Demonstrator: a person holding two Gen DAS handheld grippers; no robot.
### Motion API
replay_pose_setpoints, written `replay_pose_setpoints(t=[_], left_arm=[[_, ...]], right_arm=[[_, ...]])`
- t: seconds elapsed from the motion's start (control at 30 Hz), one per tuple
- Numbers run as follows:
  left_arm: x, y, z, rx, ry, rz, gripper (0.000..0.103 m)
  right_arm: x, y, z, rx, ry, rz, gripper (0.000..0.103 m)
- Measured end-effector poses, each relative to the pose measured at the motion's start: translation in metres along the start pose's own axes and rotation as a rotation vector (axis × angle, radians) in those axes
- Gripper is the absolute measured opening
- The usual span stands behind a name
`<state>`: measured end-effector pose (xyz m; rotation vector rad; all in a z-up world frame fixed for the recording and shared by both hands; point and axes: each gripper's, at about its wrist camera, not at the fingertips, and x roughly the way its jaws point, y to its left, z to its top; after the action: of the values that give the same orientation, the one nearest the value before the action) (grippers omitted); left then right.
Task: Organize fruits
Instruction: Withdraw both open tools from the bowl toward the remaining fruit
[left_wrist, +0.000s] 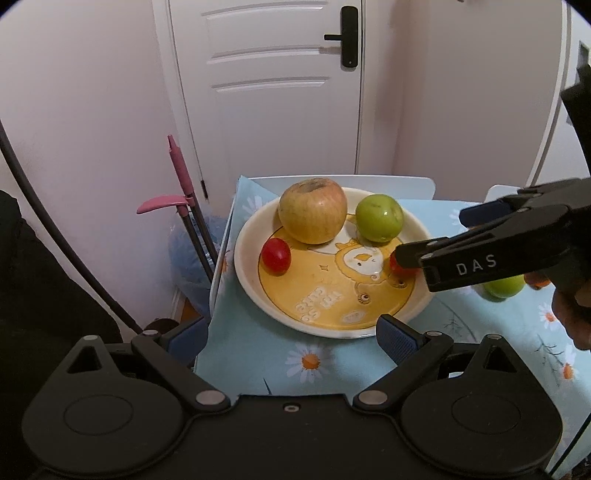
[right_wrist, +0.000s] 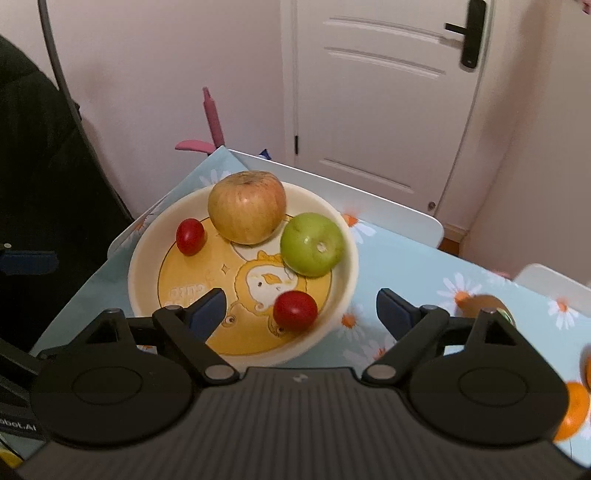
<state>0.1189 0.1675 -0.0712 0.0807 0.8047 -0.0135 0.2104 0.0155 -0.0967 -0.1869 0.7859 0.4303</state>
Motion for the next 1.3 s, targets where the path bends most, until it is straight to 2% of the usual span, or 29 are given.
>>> replay_pose_setpoints(t=[0.33, 0.7, 0.87, 1.0, 1.3], left_arm=[[-0.027, -0.009, 0.005, 0.051, -0.047, -0.017, 0.100], [-0.047, -0.029, 0.017, 0.104, -0.099, -0.095, 0.100], [-0.053, -0.050, 0.019, 0.116, -0.105, -0.111, 0.100], [-0.055, -0.072, 0.021, 0.084, -0.105, -0.140, 0.100], [-0.051, -0.138, 0.029, 0.041, -0.099, -0.108, 0.100]], right_arm=[[-0.056, -0.011, -0.019, 0.143, -0.021, -0.045, 0.103], [-0.115, -0.043, -0.047, 0.246, -0.047, -0.165, 0.103], [-0.133, -0.067, -0.061, 0.268, -0.056, -0.191, 0.103], [-0.145, -0.095, -0.074, 0.265, -0.059, -0.187, 0.103], [-0.161, -0.162, -0.097, 0.215, -0.032, -0.162, 0.103]])
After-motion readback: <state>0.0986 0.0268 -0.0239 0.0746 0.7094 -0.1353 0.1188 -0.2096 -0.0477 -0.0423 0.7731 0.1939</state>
